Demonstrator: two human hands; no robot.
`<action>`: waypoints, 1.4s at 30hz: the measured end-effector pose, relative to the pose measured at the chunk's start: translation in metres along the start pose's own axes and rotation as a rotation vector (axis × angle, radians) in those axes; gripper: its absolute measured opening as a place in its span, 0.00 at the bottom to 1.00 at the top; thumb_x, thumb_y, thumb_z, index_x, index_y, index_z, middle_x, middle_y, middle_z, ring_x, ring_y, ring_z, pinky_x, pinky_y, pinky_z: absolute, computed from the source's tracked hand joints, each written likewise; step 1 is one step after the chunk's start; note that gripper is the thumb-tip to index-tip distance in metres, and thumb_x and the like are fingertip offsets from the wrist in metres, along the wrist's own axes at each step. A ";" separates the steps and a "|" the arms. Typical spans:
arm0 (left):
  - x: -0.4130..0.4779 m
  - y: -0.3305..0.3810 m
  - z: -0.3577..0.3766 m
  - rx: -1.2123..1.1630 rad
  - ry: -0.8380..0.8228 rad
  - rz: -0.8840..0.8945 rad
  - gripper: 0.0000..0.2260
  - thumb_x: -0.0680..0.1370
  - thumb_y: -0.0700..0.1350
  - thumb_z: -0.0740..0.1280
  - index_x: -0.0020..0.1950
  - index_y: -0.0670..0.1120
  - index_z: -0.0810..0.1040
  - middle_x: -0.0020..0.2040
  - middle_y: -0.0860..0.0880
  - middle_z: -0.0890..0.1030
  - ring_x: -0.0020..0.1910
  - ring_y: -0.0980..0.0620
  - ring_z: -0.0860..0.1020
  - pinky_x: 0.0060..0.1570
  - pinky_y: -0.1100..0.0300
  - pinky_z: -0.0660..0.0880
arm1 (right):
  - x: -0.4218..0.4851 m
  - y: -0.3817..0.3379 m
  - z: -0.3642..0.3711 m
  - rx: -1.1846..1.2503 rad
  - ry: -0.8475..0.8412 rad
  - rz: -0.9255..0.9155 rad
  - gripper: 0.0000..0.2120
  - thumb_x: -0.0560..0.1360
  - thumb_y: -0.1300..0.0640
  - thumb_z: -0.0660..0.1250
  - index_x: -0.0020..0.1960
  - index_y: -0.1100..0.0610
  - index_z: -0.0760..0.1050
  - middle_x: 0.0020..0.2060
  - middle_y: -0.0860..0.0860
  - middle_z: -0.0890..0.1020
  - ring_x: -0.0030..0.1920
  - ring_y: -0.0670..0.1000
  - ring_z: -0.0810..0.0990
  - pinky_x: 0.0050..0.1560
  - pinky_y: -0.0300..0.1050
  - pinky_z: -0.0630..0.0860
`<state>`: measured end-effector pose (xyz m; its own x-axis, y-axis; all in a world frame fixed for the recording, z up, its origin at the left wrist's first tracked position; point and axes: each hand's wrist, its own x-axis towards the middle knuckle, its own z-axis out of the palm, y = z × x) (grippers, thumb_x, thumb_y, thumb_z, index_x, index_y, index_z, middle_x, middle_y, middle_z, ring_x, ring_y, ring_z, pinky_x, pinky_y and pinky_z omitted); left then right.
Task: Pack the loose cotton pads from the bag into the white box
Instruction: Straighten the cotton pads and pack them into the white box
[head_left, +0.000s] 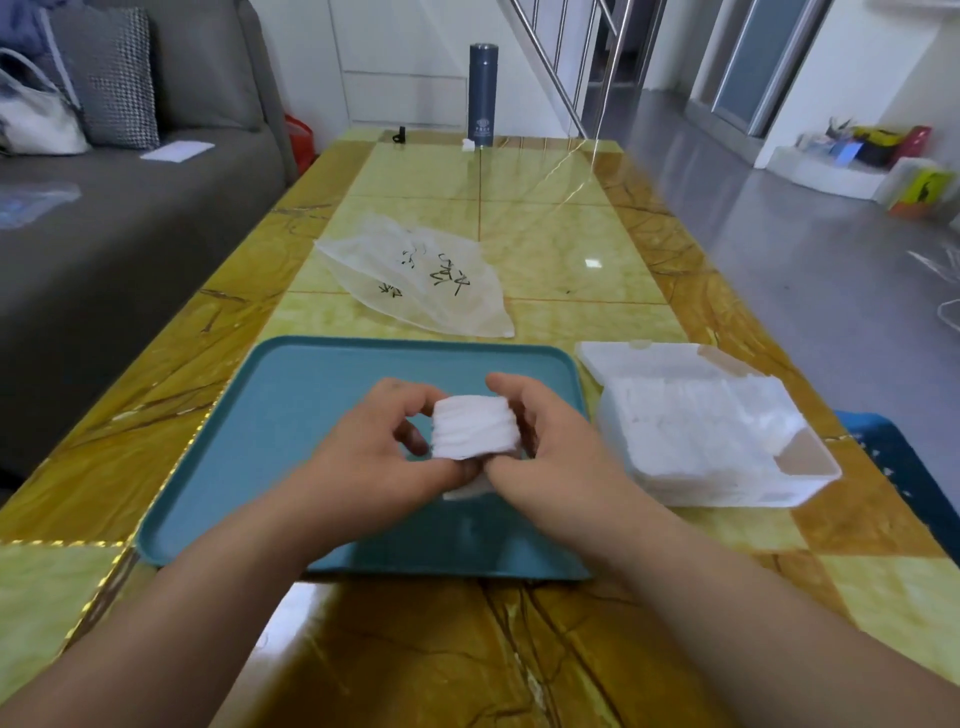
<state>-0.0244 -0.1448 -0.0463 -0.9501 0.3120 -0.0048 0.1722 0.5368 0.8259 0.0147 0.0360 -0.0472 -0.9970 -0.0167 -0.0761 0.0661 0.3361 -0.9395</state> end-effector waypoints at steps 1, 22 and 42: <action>-0.003 0.005 0.000 -0.053 0.002 -0.015 0.16 0.72 0.50 0.80 0.56 0.57 0.80 0.51 0.57 0.81 0.47 0.60 0.79 0.42 0.69 0.75 | -0.002 -0.002 -0.007 0.025 0.017 0.000 0.37 0.70 0.63 0.70 0.77 0.46 0.68 0.66 0.45 0.79 0.64 0.42 0.79 0.63 0.39 0.79; 0.043 0.157 0.153 -0.054 -0.160 0.193 0.05 0.82 0.44 0.69 0.55 0.51 0.82 0.45 0.57 0.83 0.38 0.56 0.84 0.31 0.72 0.71 | -0.075 0.031 -0.199 0.248 0.637 0.199 0.12 0.75 0.50 0.73 0.53 0.56 0.82 0.51 0.57 0.87 0.51 0.57 0.86 0.49 0.54 0.86; 0.065 0.144 0.159 0.663 -0.455 0.423 0.06 0.79 0.55 0.69 0.51 0.56 0.84 0.50 0.57 0.83 0.52 0.57 0.78 0.52 0.59 0.76 | -0.042 0.040 -0.194 -0.665 0.475 0.372 0.20 0.71 0.38 0.71 0.42 0.52 0.68 0.37 0.48 0.75 0.36 0.53 0.75 0.32 0.42 0.64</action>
<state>-0.0203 0.0773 -0.0175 -0.6032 0.7896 -0.1127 0.7316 0.6040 0.3162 0.0509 0.2330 -0.0164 -0.8375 0.5438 -0.0524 0.4979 0.7203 -0.4830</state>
